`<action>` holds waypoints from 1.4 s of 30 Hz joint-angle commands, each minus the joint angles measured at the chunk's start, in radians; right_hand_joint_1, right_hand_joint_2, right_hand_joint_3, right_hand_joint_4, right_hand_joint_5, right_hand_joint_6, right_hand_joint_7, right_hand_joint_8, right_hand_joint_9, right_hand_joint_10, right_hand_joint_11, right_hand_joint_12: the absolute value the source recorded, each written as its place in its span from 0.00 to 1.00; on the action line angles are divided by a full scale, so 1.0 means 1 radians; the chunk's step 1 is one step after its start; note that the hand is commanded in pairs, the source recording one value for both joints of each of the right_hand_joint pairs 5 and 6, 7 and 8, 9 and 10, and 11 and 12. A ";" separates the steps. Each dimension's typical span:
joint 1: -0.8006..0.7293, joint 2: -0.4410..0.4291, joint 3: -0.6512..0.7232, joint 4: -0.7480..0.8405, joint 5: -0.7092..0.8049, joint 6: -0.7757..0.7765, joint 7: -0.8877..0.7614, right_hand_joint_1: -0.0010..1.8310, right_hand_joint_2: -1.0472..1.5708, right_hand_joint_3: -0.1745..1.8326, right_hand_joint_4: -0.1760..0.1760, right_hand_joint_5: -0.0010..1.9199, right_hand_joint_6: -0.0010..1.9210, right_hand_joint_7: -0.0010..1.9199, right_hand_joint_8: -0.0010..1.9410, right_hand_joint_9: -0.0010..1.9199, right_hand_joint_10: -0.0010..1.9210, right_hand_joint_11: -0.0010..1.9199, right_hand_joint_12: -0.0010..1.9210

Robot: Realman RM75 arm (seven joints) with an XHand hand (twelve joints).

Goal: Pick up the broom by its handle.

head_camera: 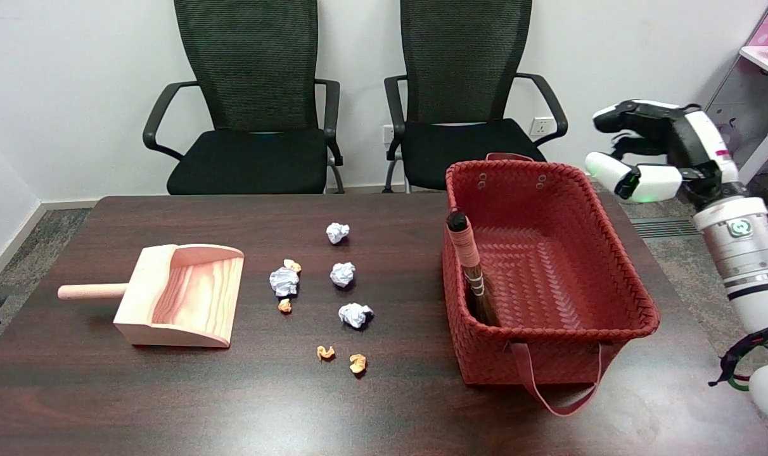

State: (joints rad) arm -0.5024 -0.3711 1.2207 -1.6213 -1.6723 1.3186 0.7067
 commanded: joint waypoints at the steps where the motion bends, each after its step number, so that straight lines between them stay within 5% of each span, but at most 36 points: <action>1: 0.051 -0.020 -0.051 -0.115 -0.065 -0.165 0.244 0.53 0.51 0.56 0.00 0.37 0.37 0.37 0.37 0.33 0.33 0.54 0.54; 17: 0.163 -0.130 -0.179 -0.177 -0.185 -0.274 0.246 0.51 0.50 0.56 0.00 0.36 0.36 0.36 0.35 0.32 0.32 0.53 0.53; 29: 0.251 -0.299 -0.271 -0.139 -0.320 -0.275 0.246 0.50 0.47 0.57 0.02 0.21 0.21 0.21 0.21 0.26 0.26 0.43 0.43; 42: 0.312 -0.352 -0.329 -0.071 -0.390 -0.288 0.244 0.50 0.44 0.55 0.09 0.17 0.17 0.17 0.16 0.15 0.15 0.25 0.25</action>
State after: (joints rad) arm -0.2744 -0.6219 0.9698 -1.7414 -1.9520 1.0587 0.9451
